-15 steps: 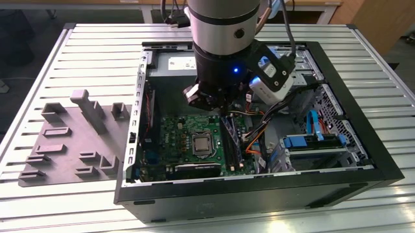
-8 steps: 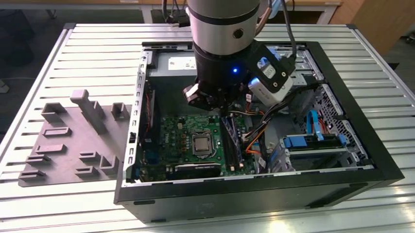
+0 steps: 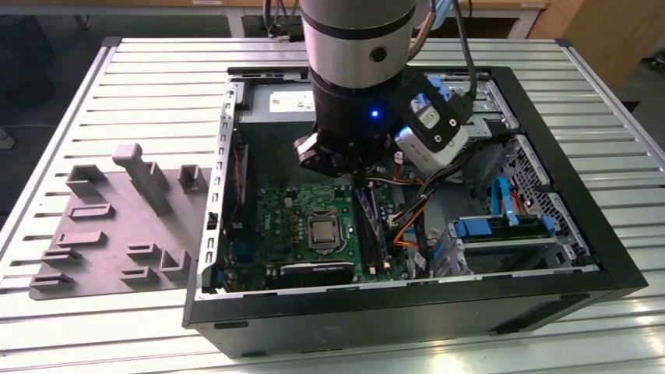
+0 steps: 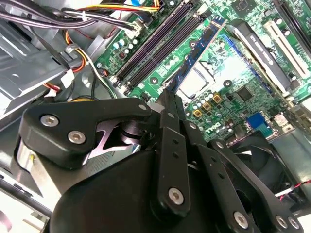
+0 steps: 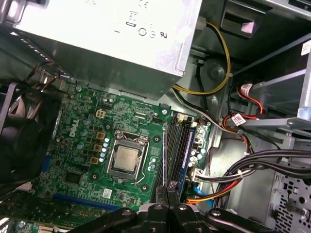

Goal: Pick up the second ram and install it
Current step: 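Insert the second ram into the second slot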

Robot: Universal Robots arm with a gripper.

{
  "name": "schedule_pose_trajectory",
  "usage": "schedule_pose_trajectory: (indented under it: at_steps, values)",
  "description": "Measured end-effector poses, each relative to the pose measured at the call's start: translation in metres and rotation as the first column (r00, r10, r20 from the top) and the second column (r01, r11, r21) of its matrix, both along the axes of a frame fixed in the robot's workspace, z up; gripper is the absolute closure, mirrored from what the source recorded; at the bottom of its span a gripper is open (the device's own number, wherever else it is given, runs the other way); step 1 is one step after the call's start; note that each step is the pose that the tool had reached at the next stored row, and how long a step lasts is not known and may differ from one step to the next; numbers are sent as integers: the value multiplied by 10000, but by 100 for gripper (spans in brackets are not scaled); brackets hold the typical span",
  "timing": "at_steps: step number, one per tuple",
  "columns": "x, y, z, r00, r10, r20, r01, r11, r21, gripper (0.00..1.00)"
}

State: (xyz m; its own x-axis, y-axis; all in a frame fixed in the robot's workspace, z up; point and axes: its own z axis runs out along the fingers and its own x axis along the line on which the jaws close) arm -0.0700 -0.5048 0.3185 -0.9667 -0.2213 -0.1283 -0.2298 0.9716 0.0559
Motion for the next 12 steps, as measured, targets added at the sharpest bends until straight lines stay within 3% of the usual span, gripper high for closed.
schedule_pose_trajectory:
  at_steps: [7, 12]
  values:
    - [0, 0, 0, 9982, -606, 1, 606, 9982, -25, 89]
    - [0, 0, -3, 9922, -1249, 1, 1249, 9922, -32, 89]
